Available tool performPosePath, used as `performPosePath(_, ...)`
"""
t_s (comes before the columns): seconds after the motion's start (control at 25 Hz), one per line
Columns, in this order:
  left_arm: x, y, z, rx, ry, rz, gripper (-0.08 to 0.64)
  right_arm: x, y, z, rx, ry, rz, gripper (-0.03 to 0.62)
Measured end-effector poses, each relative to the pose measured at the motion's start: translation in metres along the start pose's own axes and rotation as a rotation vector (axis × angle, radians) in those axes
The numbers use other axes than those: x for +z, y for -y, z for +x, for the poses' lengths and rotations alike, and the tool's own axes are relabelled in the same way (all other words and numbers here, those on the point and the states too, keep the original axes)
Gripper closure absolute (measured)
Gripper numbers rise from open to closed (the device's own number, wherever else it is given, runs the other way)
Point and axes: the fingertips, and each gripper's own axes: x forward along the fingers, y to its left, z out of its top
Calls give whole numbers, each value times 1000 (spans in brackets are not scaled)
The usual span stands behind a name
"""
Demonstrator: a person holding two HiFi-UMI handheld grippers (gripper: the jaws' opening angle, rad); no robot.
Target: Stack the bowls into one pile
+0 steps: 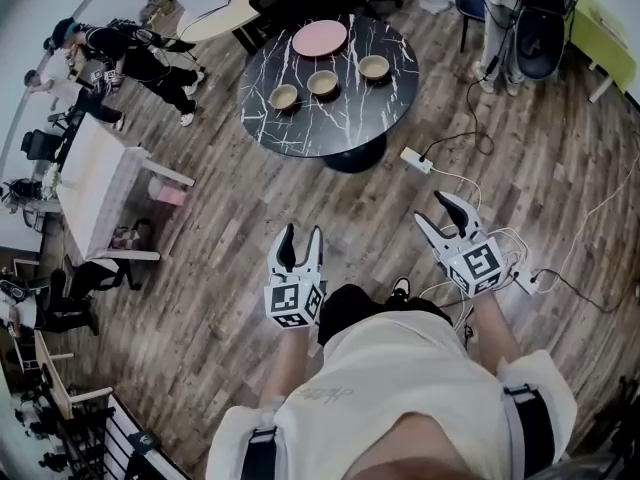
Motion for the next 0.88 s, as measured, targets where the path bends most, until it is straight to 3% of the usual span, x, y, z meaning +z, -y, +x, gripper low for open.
performPosePath(0.28, -13, -12, 7, 40, -44, -15, 319, -19, 8, 17, 31, -33, 42, 364)
performPosePath(0.44, -8, -26, 23, 55, -34, -19, 319, -20, 19, 38, 10, -62, 15, 364)
performPosePath(0.64, -8, -51, 58, 51, -25, -13, 320, -1, 31, 67, -20, -58, -12, 364)
performPosePath(0.88, 33, -74, 112, 42, 62, -32, 321, 34, 54, 109, -18, -52, -37, 373)
